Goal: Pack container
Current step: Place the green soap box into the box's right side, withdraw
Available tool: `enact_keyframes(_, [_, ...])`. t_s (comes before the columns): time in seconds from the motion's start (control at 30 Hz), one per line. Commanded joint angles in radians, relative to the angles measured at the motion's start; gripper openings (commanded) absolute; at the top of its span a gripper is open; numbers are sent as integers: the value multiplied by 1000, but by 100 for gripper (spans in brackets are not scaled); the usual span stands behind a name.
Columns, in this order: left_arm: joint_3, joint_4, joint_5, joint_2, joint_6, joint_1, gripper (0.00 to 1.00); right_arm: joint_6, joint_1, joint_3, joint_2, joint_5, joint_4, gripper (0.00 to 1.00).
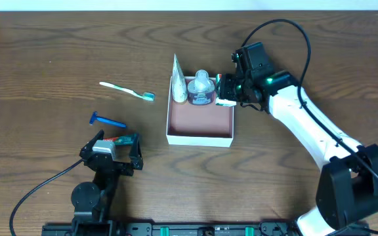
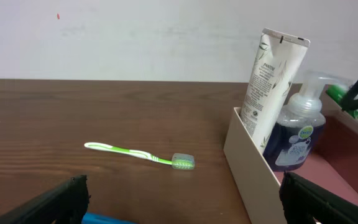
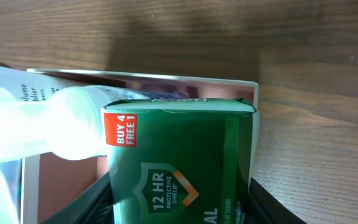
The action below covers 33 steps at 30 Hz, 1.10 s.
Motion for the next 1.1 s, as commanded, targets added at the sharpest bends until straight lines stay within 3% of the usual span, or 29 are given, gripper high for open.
enact_keyframes(0.0, [-18, -33, 17, 1, 3, -4, 98, 14, 11, 7, 5, 4, 8, 50])
enact_keyframes(0.37, [-18, -33, 17, 1, 3, -4, 98, 11, 11, 7, 5, 4, 18, 55])
enact_keyframes(0.6, [-18, -33, 17, 1, 3, -4, 98, 11, 11, 7, 5, 4, 23, 66])
enact_keyframes(1.07, [-18, -33, 17, 1, 3, -4, 98, 10, 11, 7, 5, 3, 37, 66])
